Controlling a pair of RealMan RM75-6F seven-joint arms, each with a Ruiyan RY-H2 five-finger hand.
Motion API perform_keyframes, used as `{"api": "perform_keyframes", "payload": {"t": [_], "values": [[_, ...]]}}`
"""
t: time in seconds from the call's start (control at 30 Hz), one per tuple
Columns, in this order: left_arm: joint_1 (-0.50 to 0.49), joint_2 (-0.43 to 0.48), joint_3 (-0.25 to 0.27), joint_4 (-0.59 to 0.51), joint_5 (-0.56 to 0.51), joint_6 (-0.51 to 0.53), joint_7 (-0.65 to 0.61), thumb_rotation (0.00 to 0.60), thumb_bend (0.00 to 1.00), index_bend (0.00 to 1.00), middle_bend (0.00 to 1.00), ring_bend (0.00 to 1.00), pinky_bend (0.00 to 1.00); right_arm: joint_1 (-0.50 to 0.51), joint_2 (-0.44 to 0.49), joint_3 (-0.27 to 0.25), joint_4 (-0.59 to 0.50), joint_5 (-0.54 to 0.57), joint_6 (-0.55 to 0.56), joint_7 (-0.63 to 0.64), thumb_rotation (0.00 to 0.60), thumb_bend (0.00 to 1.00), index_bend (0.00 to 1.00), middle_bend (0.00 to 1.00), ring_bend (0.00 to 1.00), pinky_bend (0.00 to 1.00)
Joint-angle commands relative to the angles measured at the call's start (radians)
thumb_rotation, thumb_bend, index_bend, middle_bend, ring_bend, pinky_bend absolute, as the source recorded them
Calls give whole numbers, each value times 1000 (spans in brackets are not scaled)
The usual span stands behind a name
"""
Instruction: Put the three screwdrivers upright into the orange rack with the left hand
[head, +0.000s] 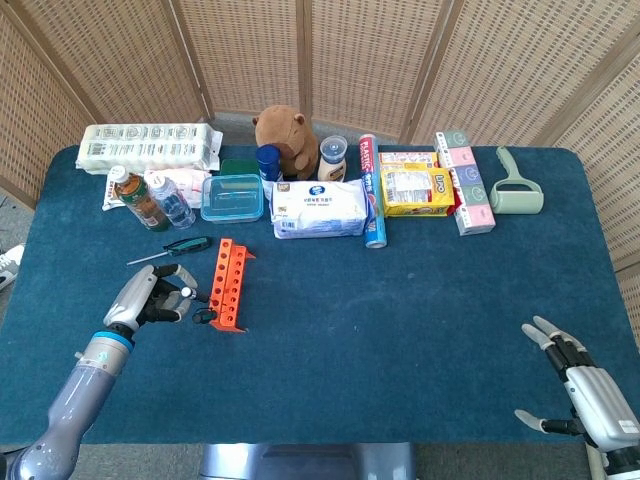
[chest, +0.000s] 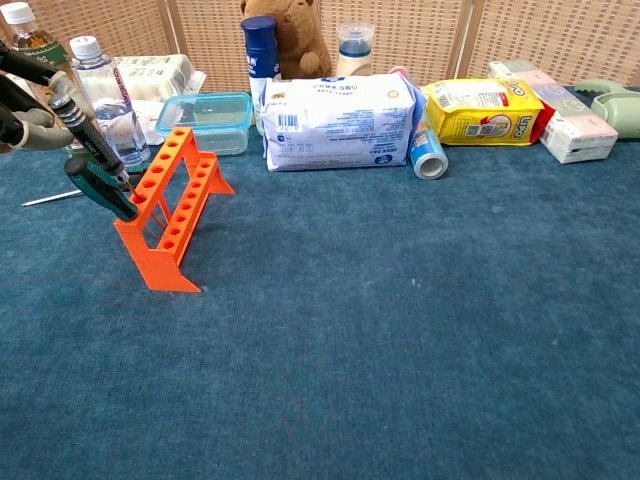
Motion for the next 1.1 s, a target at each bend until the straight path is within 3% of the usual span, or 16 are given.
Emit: {"api": "perform_keyframes", "payload": {"t": [0.03, 0.3, 0.8, 1.1], "values": [[-9, 0, 0, 7, -9, -9, 10, 600, 414, 514, 900, 884, 918, 0, 0, 1, 1, 1, 1, 2, 600, 0, 64, 1, 58, 46], [-9, 30, 1, 21, 3, -53, 0, 600, 414, 514, 900, 884, 918, 0, 0, 1, 2, 1, 1, 3, 600, 0, 64, 1, 58, 47], [-26, 74, 10, 102, 64, -243, -73, 600, 417, 515, 900, 884, 919, 0, -4, 1, -2, 4, -2, -9, 600, 0, 64, 1, 59, 46], [-56, 68, 29, 116, 57, -233, -39, 600, 417, 514, 900, 884, 918, 1, -3, 1, -1, 2, -3, -7, 600, 0, 64, 1, 59, 46]]}}
